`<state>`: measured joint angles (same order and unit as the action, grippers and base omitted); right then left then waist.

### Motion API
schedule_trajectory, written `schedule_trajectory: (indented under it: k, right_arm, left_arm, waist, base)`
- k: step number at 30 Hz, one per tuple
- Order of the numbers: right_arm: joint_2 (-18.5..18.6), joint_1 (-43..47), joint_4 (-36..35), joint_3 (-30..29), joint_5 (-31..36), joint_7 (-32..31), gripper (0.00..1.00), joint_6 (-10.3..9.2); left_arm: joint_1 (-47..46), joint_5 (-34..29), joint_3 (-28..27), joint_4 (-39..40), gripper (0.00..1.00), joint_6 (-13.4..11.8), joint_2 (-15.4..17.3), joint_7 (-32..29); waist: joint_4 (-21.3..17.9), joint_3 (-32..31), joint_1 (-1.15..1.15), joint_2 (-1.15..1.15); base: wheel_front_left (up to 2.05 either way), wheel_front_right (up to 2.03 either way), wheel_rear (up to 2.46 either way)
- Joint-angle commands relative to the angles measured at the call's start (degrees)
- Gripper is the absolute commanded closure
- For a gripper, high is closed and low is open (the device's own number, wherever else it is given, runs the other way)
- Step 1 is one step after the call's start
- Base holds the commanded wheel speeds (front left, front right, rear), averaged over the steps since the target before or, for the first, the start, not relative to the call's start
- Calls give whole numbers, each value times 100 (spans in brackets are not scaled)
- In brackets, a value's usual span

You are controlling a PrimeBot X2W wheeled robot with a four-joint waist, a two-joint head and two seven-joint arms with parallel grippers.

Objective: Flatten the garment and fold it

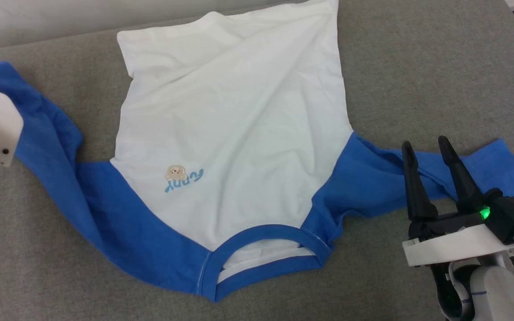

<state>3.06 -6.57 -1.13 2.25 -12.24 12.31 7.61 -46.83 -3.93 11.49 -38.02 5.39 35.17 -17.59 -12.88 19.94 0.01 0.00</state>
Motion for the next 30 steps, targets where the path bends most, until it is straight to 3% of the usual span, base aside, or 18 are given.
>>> schedule_trajectory:
  k: [1,8,16,24,30]
  right_arm:
    - [-18,-72,18,14,0,37,0,-12]
    - [-18,-16,68,-80,95,-78,0,-12]
    - [-3,296,85,-349,227,-437,0,-12]
    - [96,708,8,-590,294,-1048,0,-12]
    - [312,827,-33,-1405,572,-1992,0,-12]
  left_arm:
    - [-102,15,11,-143,0,-81,-77,82]
    - [-174,249,6,-818,0,-297,-557,943]
    - [132,655,-136,-696,0,-582,-1155,2136]
    - [1342,1264,-406,343,0,-677,-1633,2961]
    - [2726,1530,-458,1776,0,-756,-1999,3217]
  waist:
    - [-11,13,-1,0]
    - [331,-432,-1,0]
    - [841,-1169,-1,0]
    - [1183,-1666,-1,0]
    - [1378,-1671,-1,0]
  base:
    - [0,0,0]
    - [0,0,0]
    - [0,0,0]
    - [0,0,0]
    - [0,0,0]
